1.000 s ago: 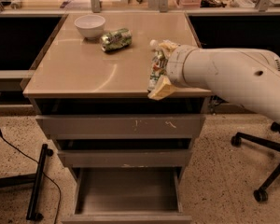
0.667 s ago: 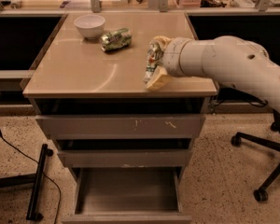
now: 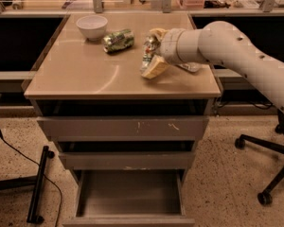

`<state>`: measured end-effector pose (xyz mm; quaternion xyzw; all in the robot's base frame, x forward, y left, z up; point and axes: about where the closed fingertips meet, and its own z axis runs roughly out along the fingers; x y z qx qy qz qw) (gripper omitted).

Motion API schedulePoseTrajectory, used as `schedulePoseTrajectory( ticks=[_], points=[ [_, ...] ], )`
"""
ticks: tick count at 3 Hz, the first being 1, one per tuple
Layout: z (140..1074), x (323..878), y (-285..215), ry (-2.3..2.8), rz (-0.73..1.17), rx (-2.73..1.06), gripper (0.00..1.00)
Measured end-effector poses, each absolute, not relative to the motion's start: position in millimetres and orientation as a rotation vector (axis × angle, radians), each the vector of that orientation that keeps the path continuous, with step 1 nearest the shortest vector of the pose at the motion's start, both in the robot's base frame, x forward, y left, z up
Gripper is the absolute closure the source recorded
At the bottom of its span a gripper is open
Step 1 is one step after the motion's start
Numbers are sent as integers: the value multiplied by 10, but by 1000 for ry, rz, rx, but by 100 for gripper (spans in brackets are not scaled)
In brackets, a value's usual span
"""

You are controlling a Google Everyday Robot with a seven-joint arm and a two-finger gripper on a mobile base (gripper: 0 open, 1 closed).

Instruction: Pick 7up can from bottom drawer and place on counter

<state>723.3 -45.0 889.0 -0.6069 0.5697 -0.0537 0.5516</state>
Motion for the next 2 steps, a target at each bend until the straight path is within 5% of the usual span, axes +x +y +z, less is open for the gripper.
schedulePoseTrajectory(
  ticks=[2],
  points=[
    [8928, 7255, -445, 1343, -128, -1428, 59]
  ],
)
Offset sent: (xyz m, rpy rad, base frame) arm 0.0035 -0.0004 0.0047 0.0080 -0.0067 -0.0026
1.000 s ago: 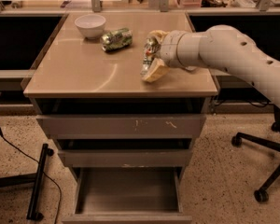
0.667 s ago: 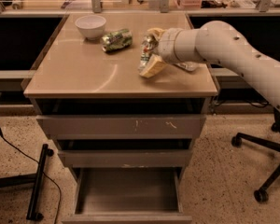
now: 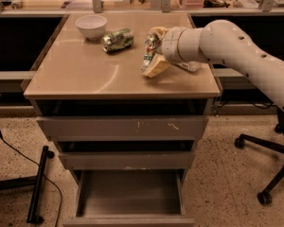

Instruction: Pick 7up can from bottom drawer and place on counter

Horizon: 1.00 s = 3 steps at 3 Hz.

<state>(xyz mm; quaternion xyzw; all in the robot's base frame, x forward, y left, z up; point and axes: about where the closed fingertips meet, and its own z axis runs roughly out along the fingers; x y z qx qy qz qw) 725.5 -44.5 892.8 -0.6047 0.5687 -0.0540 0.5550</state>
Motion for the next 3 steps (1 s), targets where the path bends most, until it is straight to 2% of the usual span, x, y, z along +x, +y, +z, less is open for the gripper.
schedulePoseTrajectory(
  ticks=[2, 3],
  points=[
    [8928, 7255, -445, 1343, -128, -1428, 13],
    [8927, 7255, -443, 1343, -127, -1429, 0]
  ],
)
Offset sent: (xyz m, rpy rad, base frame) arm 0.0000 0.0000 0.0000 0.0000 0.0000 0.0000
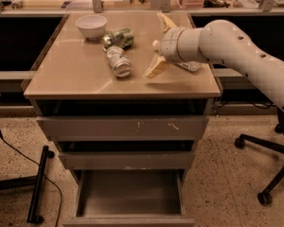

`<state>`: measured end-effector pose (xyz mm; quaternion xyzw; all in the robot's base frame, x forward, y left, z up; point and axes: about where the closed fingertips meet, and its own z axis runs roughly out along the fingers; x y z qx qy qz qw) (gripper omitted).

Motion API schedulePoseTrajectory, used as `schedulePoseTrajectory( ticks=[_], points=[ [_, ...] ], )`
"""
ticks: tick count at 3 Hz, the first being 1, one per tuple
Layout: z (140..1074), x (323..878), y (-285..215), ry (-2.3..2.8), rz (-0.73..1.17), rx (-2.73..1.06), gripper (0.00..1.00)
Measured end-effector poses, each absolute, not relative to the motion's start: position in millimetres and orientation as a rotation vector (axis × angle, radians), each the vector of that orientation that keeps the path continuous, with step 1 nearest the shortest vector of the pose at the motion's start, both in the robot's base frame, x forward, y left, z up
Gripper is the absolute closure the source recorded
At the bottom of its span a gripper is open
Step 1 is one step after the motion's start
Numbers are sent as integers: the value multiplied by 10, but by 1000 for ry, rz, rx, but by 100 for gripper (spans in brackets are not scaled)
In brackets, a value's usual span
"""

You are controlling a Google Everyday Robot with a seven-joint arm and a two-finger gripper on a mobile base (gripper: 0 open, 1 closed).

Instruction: Pick 7up can from bottom drawer and place on counter

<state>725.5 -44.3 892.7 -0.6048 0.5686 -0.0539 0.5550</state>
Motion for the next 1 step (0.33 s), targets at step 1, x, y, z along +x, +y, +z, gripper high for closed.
schedulePoseTrajectory(
  ticks=[1],
  points=[
    [8927, 7255, -443, 1343, -127, -1429, 0]
  ],
)
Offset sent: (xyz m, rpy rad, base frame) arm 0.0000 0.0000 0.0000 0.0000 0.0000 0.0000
